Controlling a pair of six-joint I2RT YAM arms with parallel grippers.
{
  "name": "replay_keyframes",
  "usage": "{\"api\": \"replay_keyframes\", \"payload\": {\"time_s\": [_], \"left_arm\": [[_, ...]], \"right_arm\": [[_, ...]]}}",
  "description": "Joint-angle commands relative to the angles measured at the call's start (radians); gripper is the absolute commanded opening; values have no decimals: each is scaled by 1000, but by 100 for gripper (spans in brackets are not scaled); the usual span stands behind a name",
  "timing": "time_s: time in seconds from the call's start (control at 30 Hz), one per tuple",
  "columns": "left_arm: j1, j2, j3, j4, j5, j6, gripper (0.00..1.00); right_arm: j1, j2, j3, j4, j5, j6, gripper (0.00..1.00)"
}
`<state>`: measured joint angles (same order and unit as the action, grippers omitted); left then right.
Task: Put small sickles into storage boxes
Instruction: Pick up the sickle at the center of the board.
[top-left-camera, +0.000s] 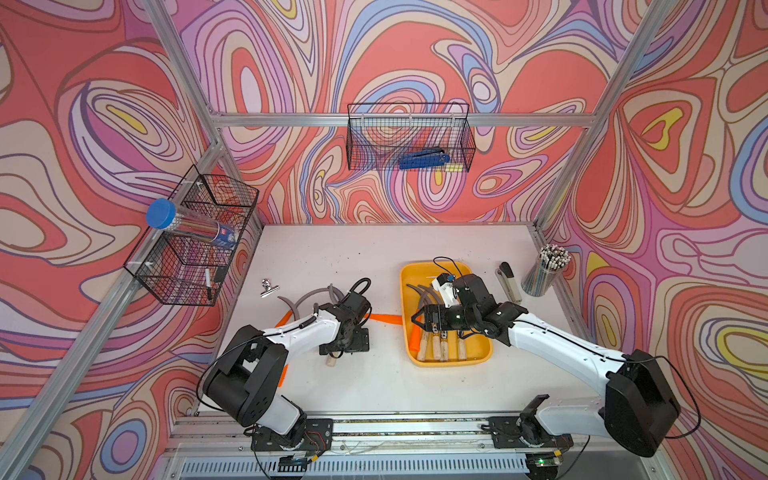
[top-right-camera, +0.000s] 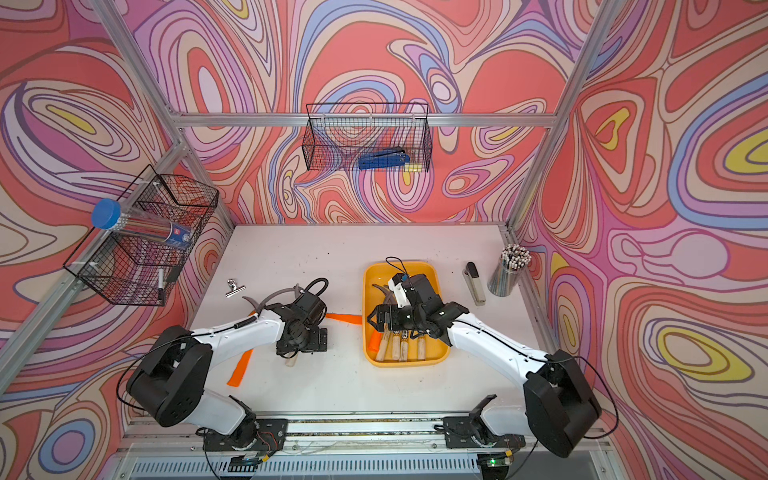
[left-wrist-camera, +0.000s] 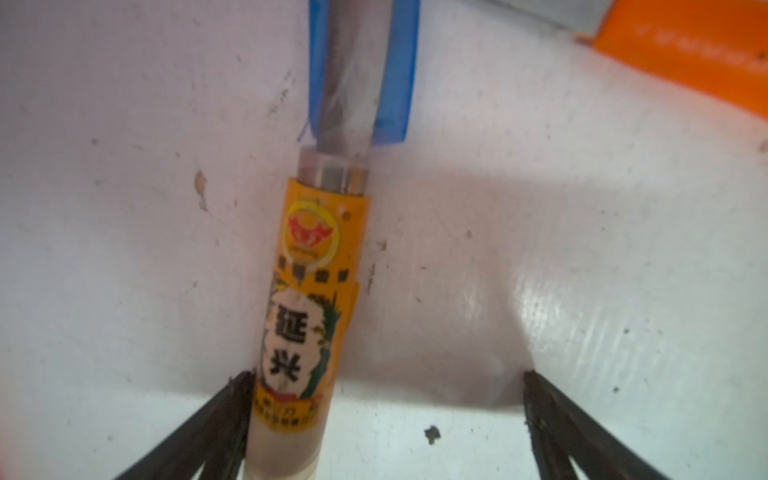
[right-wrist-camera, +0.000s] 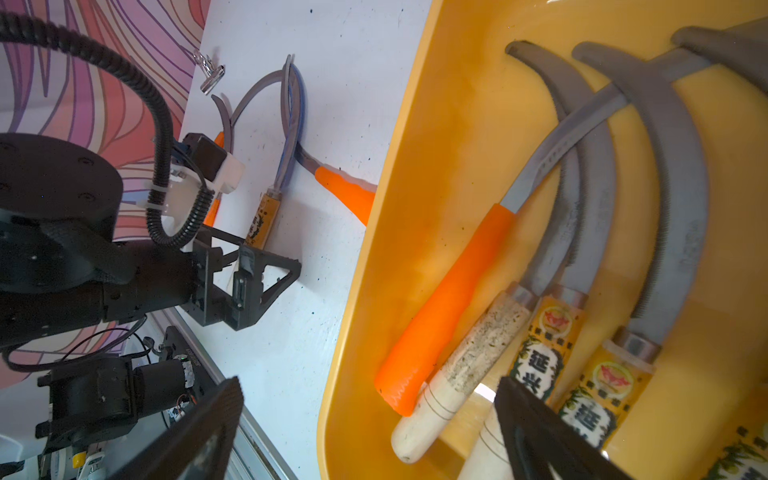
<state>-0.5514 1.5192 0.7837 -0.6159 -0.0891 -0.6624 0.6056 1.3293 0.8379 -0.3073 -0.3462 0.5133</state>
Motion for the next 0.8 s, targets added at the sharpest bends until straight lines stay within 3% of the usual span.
{"api": "replay_keyframes", "payload": {"time_s": [0.0, 0.2, 0.3, 0.47, 0.5, 0.7, 0.77], "left_arm": [[-8, -18, -17, -121, 11, -15, 100], [-25, -40, -69, -99, 60, -28, 100], [-27, 0, -79, -91, 74, -23, 95], [-60, 60, -97, -46, 77, -43, 80], [-70, 67, -98, -39, 78, -48, 73], [-104, 82, -86, -52, 54, -55, 58], [-104, 77, -86, -55, 54, -55, 47]], "right_arm": [[8, 16, 18, 34, 13, 5, 98], [10, 11, 17, 36, 16, 5, 98], [12, 6, 12, 43, 11, 1, 98], [26, 5, 1, 65, 3, -1, 98], [32, 5, 1, 68, 2, -1, 98], [51, 10, 7, 70, 9, 1, 98], [52, 11, 9, 68, 10, 1, 98]]}}
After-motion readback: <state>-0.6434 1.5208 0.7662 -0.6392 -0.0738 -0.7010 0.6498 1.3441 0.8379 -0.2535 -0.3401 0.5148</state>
